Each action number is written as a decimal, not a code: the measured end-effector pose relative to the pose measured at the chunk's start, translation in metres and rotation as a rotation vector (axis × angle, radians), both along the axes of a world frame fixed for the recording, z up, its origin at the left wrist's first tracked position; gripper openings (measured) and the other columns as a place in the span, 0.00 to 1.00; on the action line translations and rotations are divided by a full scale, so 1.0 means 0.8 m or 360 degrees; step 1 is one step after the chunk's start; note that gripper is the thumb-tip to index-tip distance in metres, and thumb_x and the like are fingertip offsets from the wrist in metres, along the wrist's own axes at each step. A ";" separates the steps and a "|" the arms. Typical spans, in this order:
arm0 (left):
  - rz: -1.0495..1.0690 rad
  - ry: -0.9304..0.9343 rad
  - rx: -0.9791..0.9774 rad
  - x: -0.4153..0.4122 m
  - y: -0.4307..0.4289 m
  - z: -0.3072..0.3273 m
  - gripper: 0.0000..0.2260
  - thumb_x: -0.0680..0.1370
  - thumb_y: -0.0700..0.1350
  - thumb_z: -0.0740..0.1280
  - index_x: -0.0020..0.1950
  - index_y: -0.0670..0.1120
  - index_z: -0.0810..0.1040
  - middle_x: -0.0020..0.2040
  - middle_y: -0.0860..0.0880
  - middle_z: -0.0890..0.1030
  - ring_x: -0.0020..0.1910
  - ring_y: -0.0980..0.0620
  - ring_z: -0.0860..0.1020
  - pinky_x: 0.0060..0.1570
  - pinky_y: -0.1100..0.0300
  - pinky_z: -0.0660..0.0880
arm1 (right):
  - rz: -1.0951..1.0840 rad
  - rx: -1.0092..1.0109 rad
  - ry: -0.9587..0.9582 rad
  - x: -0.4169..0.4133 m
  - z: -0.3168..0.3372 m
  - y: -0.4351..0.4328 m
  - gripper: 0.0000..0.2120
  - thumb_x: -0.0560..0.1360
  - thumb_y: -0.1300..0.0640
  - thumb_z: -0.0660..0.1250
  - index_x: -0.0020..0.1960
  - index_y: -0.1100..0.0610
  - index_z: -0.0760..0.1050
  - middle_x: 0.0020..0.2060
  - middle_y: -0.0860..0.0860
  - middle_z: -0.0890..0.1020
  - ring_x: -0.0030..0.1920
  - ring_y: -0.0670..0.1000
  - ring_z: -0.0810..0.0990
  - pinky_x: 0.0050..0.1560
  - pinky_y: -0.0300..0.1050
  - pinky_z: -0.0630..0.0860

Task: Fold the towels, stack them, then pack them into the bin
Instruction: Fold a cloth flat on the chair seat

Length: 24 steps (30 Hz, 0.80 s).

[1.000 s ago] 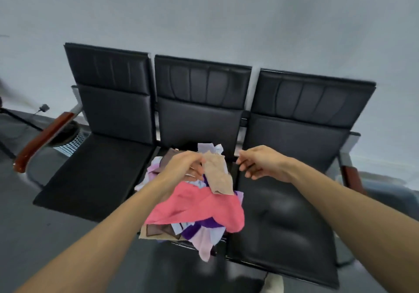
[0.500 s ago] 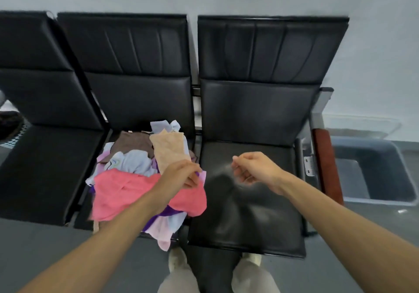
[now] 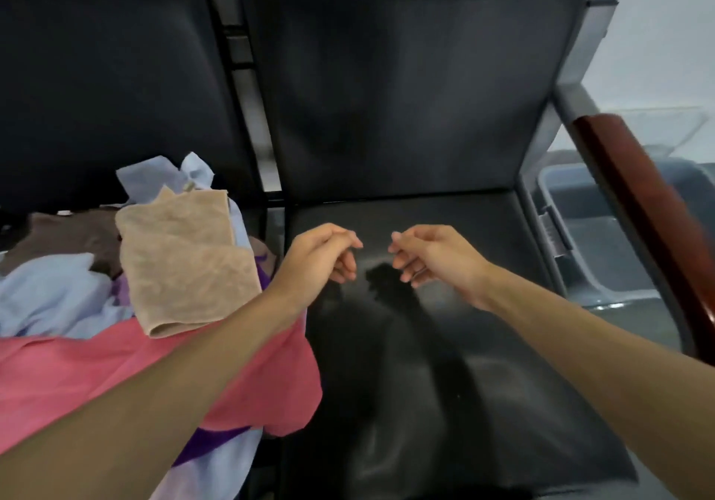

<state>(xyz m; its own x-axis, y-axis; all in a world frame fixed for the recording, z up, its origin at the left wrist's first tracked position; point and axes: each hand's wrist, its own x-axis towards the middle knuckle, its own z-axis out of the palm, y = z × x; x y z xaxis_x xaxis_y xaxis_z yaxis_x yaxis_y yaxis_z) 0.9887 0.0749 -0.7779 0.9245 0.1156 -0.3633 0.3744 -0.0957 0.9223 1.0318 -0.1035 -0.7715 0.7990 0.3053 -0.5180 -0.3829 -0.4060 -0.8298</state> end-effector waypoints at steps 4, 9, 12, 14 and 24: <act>-0.0003 -0.0228 0.0034 0.030 0.006 -0.048 0.12 0.80 0.40 0.60 0.39 0.43 0.78 0.29 0.48 0.77 0.31 0.49 0.77 0.36 0.58 0.73 | -0.0003 -0.0032 -0.0200 0.031 -0.059 0.004 0.11 0.79 0.51 0.63 0.43 0.55 0.77 0.33 0.49 0.80 0.30 0.47 0.77 0.32 0.39 0.73; -0.0063 -0.0437 0.0061 0.063 0.006 -0.084 0.11 0.80 0.41 0.60 0.41 0.42 0.78 0.31 0.46 0.77 0.34 0.47 0.77 0.38 0.55 0.72 | -0.0060 0.0056 -0.0408 0.064 -0.107 0.015 0.11 0.79 0.51 0.63 0.42 0.55 0.77 0.32 0.49 0.80 0.28 0.47 0.77 0.29 0.38 0.71; -0.0093 -0.0525 0.0088 0.074 0.007 -0.100 0.11 0.80 0.43 0.60 0.42 0.42 0.79 0.32 0.46 0.77 0.35 0.48 0.78 0.39 0.54 0.73 | -0.0038 0.0116 -0.0484 0.071 -0.123 0.019 0.11 0.79 0.50 0.63 0.43 0.56 0.77 0.33 0.50 0.80 0.30 0.48 0.77 0.30 0.40 0.71; -0.0124 -0.0571 0.0109 0.077 0.008 -0.106 0.11 0.80 0.44 0.61 0.43 0.42 0.79 0.32 0.46 0.77 0.35 0.48 0.78 0.40 0.54 0.73 | 0.0022 0.0102 -0.0533 0.074 -0.129 0.021 0.12 0.79 0.49 0.63 0.44 0.56 0.78 0.33 0.50 0.80 0.31 0.49 0.77 0.32 0.41 0.72; -0.0046 -0.0732 0.0223 0.022 0.003 -0.105 0.12 0.80 0.45 0.61 0.40 0.43 0.79 0.30 0.48 0.78 0.32 0.49 0.77 0.35 0.57 0.71 | 0.0124 0.0272 -0.0705 0.041 -0.121 0.021 0.15 0.80 0.47 0.61 0.44 0.56 0.78 0.32 0.51 0.80 0.29 0.48 0.77 0.30 0.40 0.72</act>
